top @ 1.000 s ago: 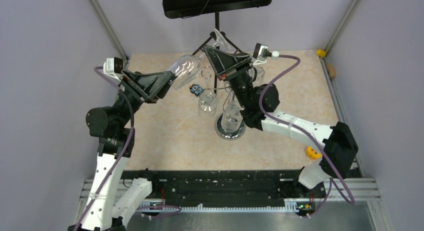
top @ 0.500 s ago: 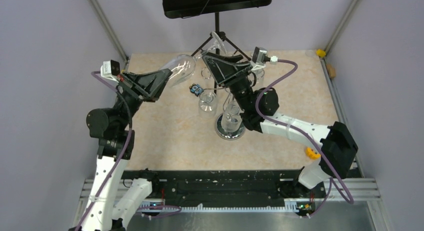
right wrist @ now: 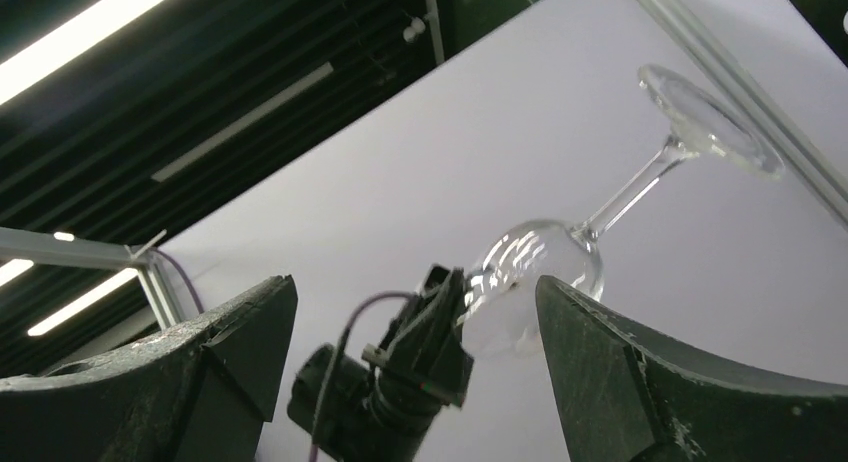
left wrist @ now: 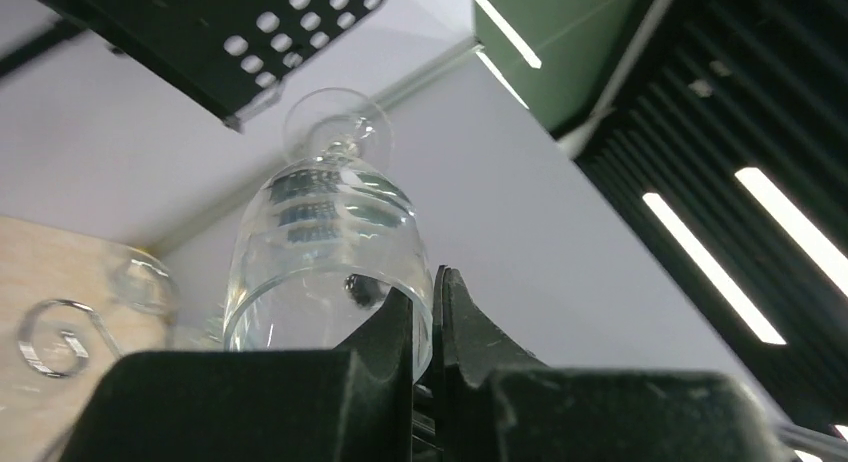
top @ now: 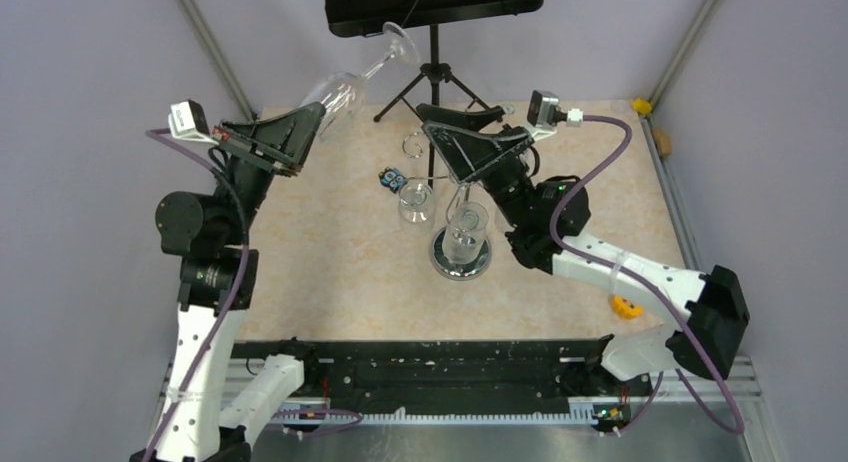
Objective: Take the wine glass off the wine glass rack
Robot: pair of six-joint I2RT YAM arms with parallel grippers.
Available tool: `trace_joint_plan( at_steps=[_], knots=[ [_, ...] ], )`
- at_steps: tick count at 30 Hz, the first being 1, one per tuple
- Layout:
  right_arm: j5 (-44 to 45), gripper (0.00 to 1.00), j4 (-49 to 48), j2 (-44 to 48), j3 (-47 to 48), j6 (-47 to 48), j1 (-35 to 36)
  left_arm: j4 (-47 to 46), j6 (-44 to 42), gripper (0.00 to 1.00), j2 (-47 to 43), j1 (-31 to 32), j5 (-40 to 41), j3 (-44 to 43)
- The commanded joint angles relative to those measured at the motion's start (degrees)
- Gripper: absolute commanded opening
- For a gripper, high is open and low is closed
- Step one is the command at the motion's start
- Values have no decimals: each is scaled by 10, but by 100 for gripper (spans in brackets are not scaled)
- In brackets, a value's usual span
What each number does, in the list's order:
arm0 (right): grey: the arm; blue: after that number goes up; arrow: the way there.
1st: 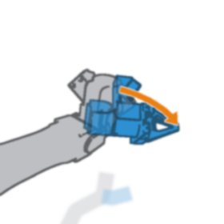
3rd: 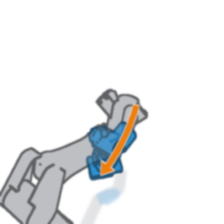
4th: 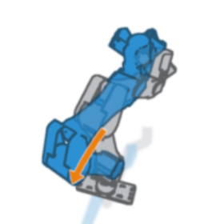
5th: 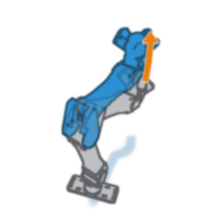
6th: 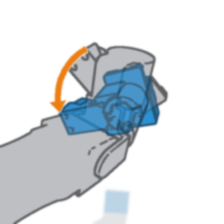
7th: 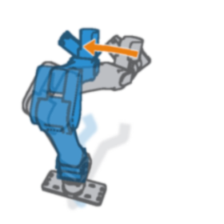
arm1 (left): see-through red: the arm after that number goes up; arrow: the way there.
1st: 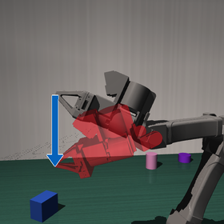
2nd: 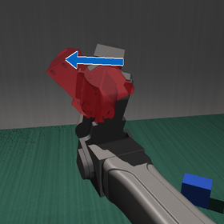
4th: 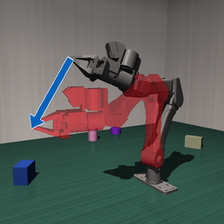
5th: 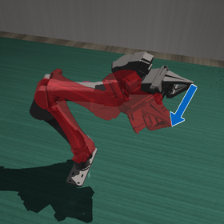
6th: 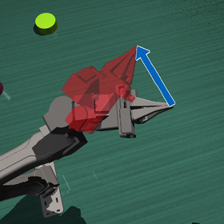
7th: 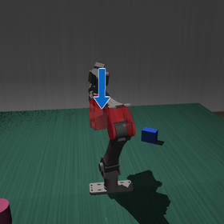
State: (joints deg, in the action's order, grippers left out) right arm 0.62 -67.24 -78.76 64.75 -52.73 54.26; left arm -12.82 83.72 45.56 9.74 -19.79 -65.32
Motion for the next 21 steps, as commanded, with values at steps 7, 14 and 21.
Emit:
trace_joint_plan(
  at_steps=[7,14,21],
  knots=[
    [-96,84,410,130,56,113,2,352,-365,0,-14,-2,137,-132],
    [-13,84,594,277,5,220,2,569,-544,0,47,-2,173,-162],
    [100,84,717,384,5,284,2,680,-635,0,151,-2,181,-182]
  ],
)
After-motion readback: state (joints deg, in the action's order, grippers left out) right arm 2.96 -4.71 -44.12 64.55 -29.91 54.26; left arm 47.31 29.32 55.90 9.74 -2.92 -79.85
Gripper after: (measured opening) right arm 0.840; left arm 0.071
